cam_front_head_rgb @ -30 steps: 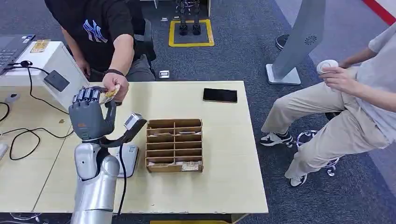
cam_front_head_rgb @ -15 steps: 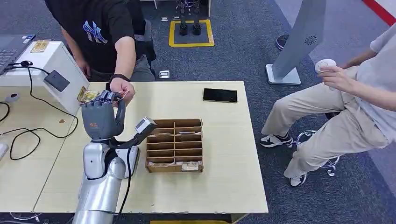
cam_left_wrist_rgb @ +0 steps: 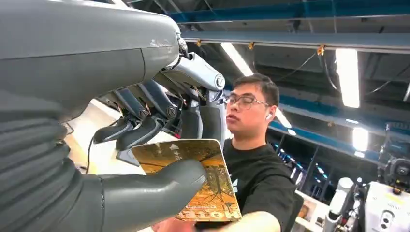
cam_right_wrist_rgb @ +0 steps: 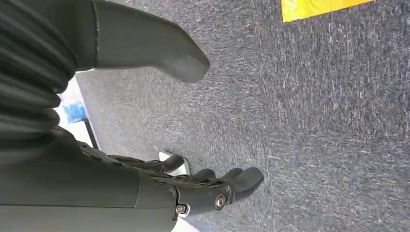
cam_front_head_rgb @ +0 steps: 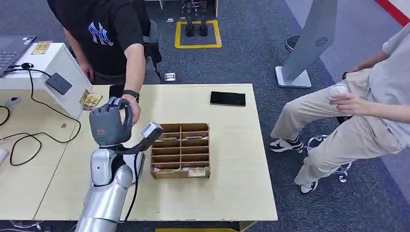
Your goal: Pass the card to the sensor for recognition and then transmit it.
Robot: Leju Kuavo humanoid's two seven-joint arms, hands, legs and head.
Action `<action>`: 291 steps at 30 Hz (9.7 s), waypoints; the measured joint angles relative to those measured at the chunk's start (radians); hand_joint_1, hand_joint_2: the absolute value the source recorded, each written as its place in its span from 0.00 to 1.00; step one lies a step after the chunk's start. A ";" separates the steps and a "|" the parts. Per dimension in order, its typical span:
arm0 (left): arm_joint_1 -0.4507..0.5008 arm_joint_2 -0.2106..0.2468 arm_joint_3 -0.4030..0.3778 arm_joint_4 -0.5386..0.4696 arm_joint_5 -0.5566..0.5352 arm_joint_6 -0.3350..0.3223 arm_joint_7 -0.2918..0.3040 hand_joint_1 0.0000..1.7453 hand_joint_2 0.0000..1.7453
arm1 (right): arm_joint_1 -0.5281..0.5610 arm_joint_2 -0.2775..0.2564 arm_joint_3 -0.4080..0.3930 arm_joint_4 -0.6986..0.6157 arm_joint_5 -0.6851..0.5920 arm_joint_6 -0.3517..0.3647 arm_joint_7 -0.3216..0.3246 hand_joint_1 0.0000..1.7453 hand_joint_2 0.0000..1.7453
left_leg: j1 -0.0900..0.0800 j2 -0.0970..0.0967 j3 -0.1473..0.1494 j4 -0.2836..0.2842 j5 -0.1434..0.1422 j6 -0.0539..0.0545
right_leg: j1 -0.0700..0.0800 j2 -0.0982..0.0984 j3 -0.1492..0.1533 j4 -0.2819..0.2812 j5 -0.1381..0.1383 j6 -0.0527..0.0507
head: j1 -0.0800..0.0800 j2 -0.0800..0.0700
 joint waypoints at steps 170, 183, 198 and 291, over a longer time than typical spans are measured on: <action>0.033 0.063 -0.224 0.044 1.501 -0.176 -0.130 1.00 1.00 | 0.057 0.135 0.080 -0.211 0.036 0.106 0.053 0.00 1.00 | -0.001 -0.002 0.007 -0.001 -0.002 0.001 | -0.001 -0.002 0.007 0.000 -0.005 0.000 | 0.000 0.000; -0.088 0.066 -0.237 0.242 1.444 -0.061 -0.105 0.00 1.00 | 0.059 0.120 0.154 -0.154 0.036 0.069 0.085 0.00 1.00 | -0.001 -0.002 0.007 -0.001 -0.002 0.001 | -0.001 -0.002 0.007 0.000 -0.005 0.000 | 0.000 0.000; -0.125 0.065 -0.237 0.390 1.416 -0.036 -0.104 0.00 1.00 | 0.073 0.096 0.234 -0.070 0.036 0.031 0.108 0.00 1.00 | -0.001 -0.002 0.006 -0.001 -0.002 0.001 | -0.001 -0.002 0.006 0.000 -0.005 0.000 | 0.000 0.000; 0.339 0.378 -0.494 -0.359 0.810 -0.503 -0.212 0.00 1.00 | 0.115 0.115 0.266 -0.169 0.036 0.138 0.095 0.00 1.00 | -0.001 -0.001 0.003 -0.001 -0.004 0.001 | -0.001 -0.001 0.003 0.000 -0.006 0.000 | 0.000 0.000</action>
